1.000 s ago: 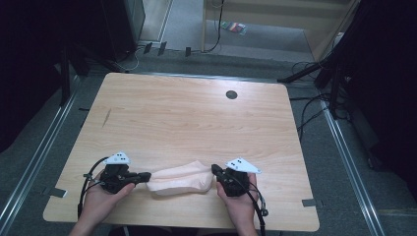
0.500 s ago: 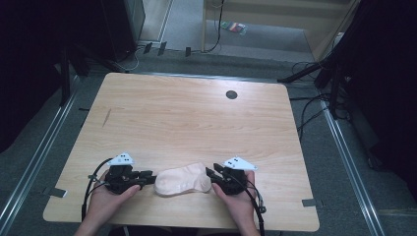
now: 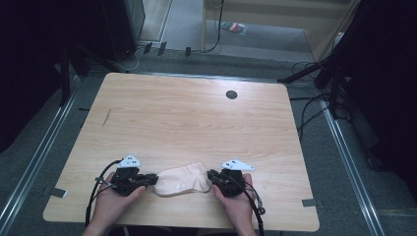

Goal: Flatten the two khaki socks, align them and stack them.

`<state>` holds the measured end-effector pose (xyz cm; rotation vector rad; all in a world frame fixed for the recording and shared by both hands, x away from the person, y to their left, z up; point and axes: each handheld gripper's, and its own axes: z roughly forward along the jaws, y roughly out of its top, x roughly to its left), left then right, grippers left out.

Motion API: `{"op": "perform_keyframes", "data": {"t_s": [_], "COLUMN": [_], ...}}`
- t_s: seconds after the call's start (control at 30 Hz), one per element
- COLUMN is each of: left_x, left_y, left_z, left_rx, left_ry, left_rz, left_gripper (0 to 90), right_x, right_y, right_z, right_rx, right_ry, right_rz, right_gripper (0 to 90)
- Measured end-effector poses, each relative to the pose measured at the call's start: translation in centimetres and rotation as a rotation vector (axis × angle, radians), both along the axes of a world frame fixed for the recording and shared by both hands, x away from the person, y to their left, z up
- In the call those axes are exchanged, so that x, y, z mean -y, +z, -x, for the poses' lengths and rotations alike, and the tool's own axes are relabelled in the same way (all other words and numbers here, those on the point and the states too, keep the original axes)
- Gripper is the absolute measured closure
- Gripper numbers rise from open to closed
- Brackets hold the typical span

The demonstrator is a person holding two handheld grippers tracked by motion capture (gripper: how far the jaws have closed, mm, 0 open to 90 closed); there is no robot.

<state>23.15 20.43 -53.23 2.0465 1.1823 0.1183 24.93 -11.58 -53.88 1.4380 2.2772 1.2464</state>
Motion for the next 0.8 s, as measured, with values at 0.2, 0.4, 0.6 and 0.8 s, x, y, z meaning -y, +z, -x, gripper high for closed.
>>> {"op": "perform_keyframes", "data": {"t_s": [0.2, 0.4, 0.6, 0.8], "left_x": [0.2, 0.2, 0.0, 1.1], "left_y": [-0.4, -0.4, 1.2, -0.3], "left_z": [-0.3, -0.4, 0.5, 0.4], "left_rx": [0.042, 0.085, 0.104, 0.071], "left_ry": [0.023, 0.054, -0.023, -0.068], "left_rz": [-0.067, -0.072, 0.068, -0.017], "left_gripper": [77.7, 67.9, 73.4, 76.4], "right_x": [-0.2, -0.2, 0.7, 0.6], "right_y": [-0.3, -0.1, 1.0, 0.2], "right_z": [0.3, 0.5, 1.4, 1.3], "right_rx": [-0.017, -0.011, 0.026, 0.0], "right_ry": [-0.003, -0.011, -0.064, -0.064], "right_rz": [0.023, 0.024, -0.04, -0.028], "right_gripper": [85.6, 82.3, 69.1, 72.9]}}
